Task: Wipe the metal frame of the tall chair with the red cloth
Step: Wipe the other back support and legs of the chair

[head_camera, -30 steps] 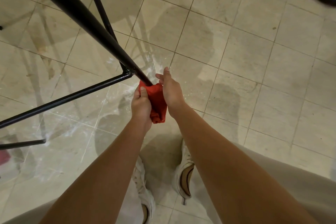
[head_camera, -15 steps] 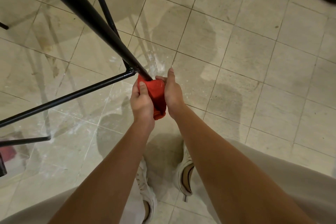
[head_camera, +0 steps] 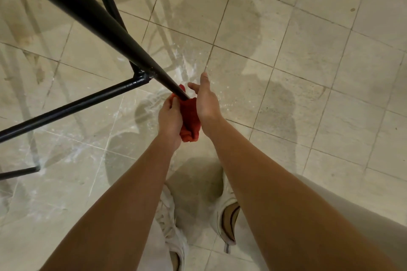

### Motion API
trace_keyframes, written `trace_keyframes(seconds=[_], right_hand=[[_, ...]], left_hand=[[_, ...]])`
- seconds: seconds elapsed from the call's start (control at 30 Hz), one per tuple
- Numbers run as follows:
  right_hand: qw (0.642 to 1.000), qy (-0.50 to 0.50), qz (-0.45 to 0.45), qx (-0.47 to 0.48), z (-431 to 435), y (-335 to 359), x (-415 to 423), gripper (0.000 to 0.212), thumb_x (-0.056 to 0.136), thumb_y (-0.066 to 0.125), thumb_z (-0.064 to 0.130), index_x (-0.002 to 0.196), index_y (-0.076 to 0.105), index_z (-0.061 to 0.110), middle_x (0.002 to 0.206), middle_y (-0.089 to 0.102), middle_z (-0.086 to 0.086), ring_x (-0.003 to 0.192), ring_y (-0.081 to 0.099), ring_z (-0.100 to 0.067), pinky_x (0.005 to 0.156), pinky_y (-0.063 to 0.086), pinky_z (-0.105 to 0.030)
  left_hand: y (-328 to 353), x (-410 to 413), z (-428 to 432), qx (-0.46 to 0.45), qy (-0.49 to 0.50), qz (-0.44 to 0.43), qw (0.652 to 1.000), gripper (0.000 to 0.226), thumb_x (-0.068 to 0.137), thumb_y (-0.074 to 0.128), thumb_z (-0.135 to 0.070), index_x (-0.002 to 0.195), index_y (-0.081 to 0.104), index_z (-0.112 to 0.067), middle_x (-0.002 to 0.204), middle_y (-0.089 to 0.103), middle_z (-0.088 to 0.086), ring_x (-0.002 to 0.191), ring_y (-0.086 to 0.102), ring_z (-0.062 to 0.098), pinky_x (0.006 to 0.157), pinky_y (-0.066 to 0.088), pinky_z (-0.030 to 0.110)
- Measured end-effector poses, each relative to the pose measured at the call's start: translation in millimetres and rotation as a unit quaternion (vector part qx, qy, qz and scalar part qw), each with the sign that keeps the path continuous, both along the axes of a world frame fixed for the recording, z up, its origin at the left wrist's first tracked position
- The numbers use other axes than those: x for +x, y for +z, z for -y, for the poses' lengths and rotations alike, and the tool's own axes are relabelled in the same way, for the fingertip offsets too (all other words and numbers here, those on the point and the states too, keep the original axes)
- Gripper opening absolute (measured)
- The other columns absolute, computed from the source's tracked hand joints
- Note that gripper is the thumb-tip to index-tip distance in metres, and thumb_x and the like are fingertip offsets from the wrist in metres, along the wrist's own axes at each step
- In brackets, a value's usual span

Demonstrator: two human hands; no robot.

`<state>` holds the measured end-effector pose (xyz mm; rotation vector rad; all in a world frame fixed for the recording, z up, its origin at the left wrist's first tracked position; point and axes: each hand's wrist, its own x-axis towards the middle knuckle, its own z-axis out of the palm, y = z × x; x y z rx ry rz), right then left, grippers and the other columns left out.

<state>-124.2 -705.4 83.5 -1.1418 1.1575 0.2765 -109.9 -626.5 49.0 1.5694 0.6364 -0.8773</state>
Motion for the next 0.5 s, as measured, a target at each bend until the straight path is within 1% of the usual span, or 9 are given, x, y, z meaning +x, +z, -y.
trace_keyframes(seconds=[0.1, 0.2, 0.27, 0.33, 0.4, 0.47, 0.5], right_hand=[[0.999, -0.038, -0.003, 0.005, 10.0, -9.0, -4.8, 0.063, 0.096, 0.017, 0.057, 0.118, 0.062, 0.018, 0.133, 0.05, -0.005, 0.108, 0.043, -0.015, 0.097, 0.028, -0.032], [0.999, -0.049, -0.02, -0.004, 16.6, -16.3, -7.6, 0.065, 0.096, 0.014, 0.058, 0.118, 0.063, 0.019, 0.136, 0.048, -0.006, 0.12, 0.044, -0.022, 0.104, 0.027, -0.039], [0.998, -0.049, -0.032, -0.003, 16.2, -17.3, -8.0, 0.066, 0.095, 0.014, 0.058, 0.117, 0.063, 0.02, 0.136, 0.048, -0.007, 0.123, 0.044, -0.024, 0.106, 0.027, -0.043], [0.998, -0.044, -0.039, 0.005, 13.2, -15.7, -9.4, 0.066, 0.095, 0.013, 0.058, 0.118, 0.062, 0.02, 0.136, 0.048, -0.007, 0.124, 0.043, -0.025, 0.109, 0.027, -0.044], [0.999, -0.037, -0.038, 0.011, 10.0, -14.5, -10.4, 0.067, 0.096, 0.012, 0.058, 0.119, 0.062, 0.02, 0.136, 0.048, -0.007, 0.124, 0.043, -0.025, 0.108, 0.028, -0.043], [0.999, -0.032, -0.033, 0.014, 7.8, -13.7, -10.7, 0.067, 0.096, 0.012, 0.058, 0.119, 0.062, 0.02, 0.135, 0.049, -0.007, 0.122, 0.044, -0.024, 0.104, 0.029, -0.039], [0.999, -0.03, -0.029, 0.017, 6.9, -13.3, -10.4, 0.066, 0.096, 0.012, 0.057, 0.119, 0.061, 0.019, 0.134, 0.049, -0.007, 0.121, 0.044, -0.023, 0.1, 0.029, -0.037]], left_hand=[[-15.6, -4.1, 3.4, 0.006, 0.013, -0.025, 1.0, 0.031, 0.102, 0.036, -0.029, 0.127, 0.054, -0.026, 0.105, 0.068, -0.004, 0.095, 0.066, 0.015, 0.075, 0.053, 0.03], [-25.1, -5.7, 6.3, 0.002, 0.02, -0.045, 0.999, 0.034, 0.102, 0.035, -0.027, 0.131, 0.052, -0.023, 0.11, 0.067, 0.002, 0.093, 0.067, 0.018, 0.072, 0.054, 0.033], [-24.2, -3.2, 3.2, -0.029, 0.062, -0.068, 0.995, 0.033, 0.102, 0.036, -0.023, 0.128, 0.055, -0.022, 0.108, 0.068, 0.004, 0.091, 0.068, 0.021, 0.07, 0.055, 0.035], [-19.0, -1.7, -3.1, -0.089, 0.113, -0.079, 0.986, 0.031, 0.101, 0.037, -0.019, 0.124, 0.058, -0.019, 0.099, 0.071, 0.005, 0.083, 0.069, 0.022, 0.067, 0.057, 0.035], [-13.2, -0.2, -8.5, -0.136, 0.128, -0.074, 0.98, 0.031, 0.099, 0.037, -0.018, 0.121, 0.06, -0.018, 0.093, 0.071, 0.006, 0.077, 0.07, 0.022, 0.068, 0.057, 0.036], [-12.4, 3.0, -9.8, -0.134, 0.113, -0.066, 0.982, 0.031, 0.099, 0.038, -0.02, 0.12, 0.061, -0.018, 0.096, 0.07, 0.008, 0.079, 0.068, 0.024, 0.068, 0.057, 0.037], [-12.4, 4.8, -8.6, -0.122, 0.097, -0.06, 0.986, 0.031, 0.099, 0.039, -0.021, 0.119, 0.062, -0.018, 0.096, 0.069, 0.008, 0.079, 0.067, 0.024, 0.066, 0.056, 0.036]])
